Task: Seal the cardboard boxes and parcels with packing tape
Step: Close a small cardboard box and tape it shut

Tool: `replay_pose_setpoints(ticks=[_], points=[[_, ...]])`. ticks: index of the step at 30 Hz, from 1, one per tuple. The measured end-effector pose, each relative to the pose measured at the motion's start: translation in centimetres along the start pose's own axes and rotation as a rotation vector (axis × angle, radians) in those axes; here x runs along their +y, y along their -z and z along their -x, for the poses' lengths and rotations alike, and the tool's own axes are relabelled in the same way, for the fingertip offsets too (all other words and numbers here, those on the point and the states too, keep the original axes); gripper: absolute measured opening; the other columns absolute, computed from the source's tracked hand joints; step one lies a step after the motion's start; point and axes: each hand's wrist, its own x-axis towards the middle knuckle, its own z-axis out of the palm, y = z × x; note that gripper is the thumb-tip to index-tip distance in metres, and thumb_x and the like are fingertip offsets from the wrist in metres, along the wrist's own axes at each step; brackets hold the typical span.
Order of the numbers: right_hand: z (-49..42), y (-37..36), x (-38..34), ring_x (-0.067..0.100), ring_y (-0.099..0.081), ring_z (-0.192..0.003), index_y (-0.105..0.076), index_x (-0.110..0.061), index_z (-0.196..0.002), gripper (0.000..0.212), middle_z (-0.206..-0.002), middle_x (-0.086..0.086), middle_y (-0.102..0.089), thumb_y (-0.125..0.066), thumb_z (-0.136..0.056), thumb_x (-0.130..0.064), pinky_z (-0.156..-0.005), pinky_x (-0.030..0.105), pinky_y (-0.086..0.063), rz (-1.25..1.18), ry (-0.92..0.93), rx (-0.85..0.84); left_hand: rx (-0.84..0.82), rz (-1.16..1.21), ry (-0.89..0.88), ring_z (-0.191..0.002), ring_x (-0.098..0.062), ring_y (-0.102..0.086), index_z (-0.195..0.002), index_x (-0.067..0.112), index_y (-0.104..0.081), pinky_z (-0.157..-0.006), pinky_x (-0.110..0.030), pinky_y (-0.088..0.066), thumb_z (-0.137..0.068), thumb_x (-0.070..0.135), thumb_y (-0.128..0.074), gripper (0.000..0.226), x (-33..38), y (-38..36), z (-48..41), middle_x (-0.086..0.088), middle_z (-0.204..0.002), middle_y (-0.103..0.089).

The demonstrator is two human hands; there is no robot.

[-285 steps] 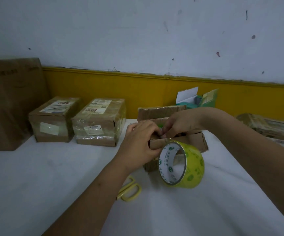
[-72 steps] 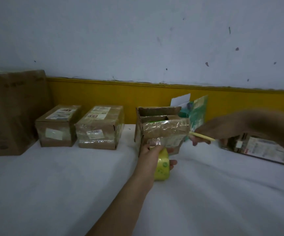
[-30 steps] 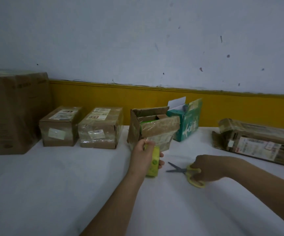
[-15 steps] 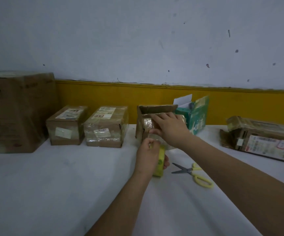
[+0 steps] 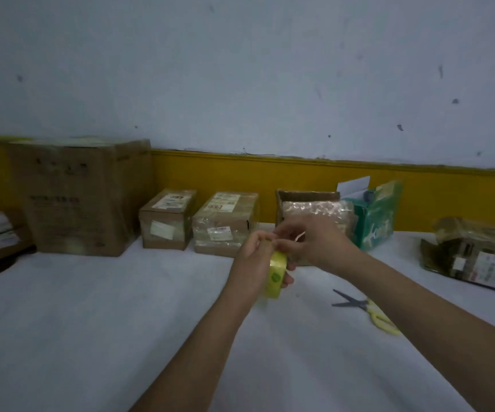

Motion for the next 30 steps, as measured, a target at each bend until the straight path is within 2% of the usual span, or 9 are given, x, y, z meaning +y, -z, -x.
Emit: replay_pose_setpoints(ticks=[5,9,11,14,16,20,23,27,30], points=[[1.6,-3.9,-7.6,0.003,-0.059,-0.068,-0.074,-0.020,-0.084,0.008,-0.073,-0.007,-0.066,-0.074,-0.086,-0.028,-0.060,0.016,-0.041,-0.059,-0.070,0.118,0.073,-0.115,0.066,-0.052,-0.028,-0.061,-0.113,0.010,-0.053,-0.053,-0.032,-0.051,-0.102,0.013,-0.041,0.016,2.2,4.7,6.4,-0.016,-0.067,-0.068],[3.4,-6.7,-13.7,0.010,-0.062,-0.075,-0.074,-0.018,-0.087,0.010,-0.080,-0.002,-0.071,-0.066,-0.091,-0.022,-0.057,0.012,-0.038,-0.002,0.054,0.067,0.166,-0.148,0.133,-0.048,-0.026,-0.061,-0.143,0.006,-0.037,-0.049,-0.029,-0.052,-0.102,0.008,-0.041,0.041,4.1,8.9,12.2,-0.017,-0.062,-0.065],[4.4,-7.8,-16.2,0.006,-0.055,-0.069,-0.074,-0.018,-0.087,0.011,-0.078,-0.005,-0.067,-0.066,-0.092,-0.023,-0.055,0.013,-0.036,-0.027,0.100,0.014,0.214,-0.243,0.153,-0.041,-0.015,-0.061,-0.157,0.014,-0.016,-0.042,-0.022,-0.049,-0.103,0.006,-0.044,0.061,5.0,10.8,15.5,-0.007,-0.049,-0.063],[5.9,-9.3,-19.2,-0.001,-0.054,-0.059,-0.075,-0.015,-0.084,0.011,-0.067,-0.011,-0.062,-0.072,-0.088,-0.025,-0.052,0.006,-0.038,-0.193,0.146,-0.100,0.217,-0.351,0.105,-0.032,0.006,-0.052,-0.158,0.014,-0.015,-0.034,-0.009,-0.040,-0.103,0.009,-0.047,0.064,5.1,13.5,21.3,0.014,-0.036,-0.053],[6.5,-10.0,-20.1,-0.002,-0.053,-0.055,-0.074,-0.014,-0.081,0.013,-0.062,-0.011,-0.060,-0.074,-0.086,-0.026,-0.050,0.006,-0.037,-0.311,0.137,-0.136,0.268,-0.360,0.141,-0.035,0.012,-0.052,-0.158,0.019,-0.018,-0.036,-0.007,-0.039,-0.104,0.015,-0.049,0.062,3.9,14.9,23.1,0.011,-0.056,-0.056],[7.6,-12.9,-20.8,0.000,-0.053,-0.057,-0.076,-0.014,-0.080,0.014,-0.061,-0.013,-0.058,-0.076,-0.084,-0.027,-0.052,0.006,-0.037,-0.329,0.134,-0.209,0.400,-0.380,0.264,-0.093,0.009,-0.065,-0.157,0.032,-0.014,-0.071,-0.011,-0.047,-0.105,0.035,-0.044,0.060,0.9,15.8,25.1,0.001,-0.128,-0.059],[7.9,-15.9,-20.1,0.001,-0.055,-0.062,-0.076,-0.013,-0.080,0.016,-0.065,-0.013,-0.061,-0.077,-0.084,-0.028,-0.054,0.005,-0.037,-0.336,0.089,-0.257,0.419,-0.389,0.319,-0.061,-0.008,-0.065,-0.158,0.037,-0.006,-0.053,-0.020,-0.053,-0.106,0.030,-0.041,0.063,-1.4,15.9,24.9,-0.012,-0.105,-0.066],[7.9,-18.5,-19.1,0.001,-0.054,-0.065,-0.074,-0.015,-0.080,0.015,-0.068,-0.011,-0.061,-0.073,-0.086,-0.029,-0.059,0.012,-0.036,-0.254,0.141,-0.252,0.508,-0.517,0.286,-0.098,-0.005,-0.057,-0.157,0.032,-0.010,-0.070,-0.009,-0.046,-0.105,0.033,-0.045,0.064,-3.8,17.3,23.9,0.003,-0.147,-0.044],[8.3,-19.8,-18.8,0.008,-0.057,-0.075,-0.071,-0.017,-0.085,0.018,-0.077,-0.006,-0.062,-0.066,-0.090,-0.033,-0.064,0.019,-0.038,-0.124,0.206,-0.241,0.518,-0.521,0.289,-0.070,0.005,-0.054,-0.157,0.032,-0.006,-0.050,-0.005,-0.044,-0.103,0.032,-0.049,0.070,-5.1,17.2,23.7,0.010,-0.134,-0.040]])
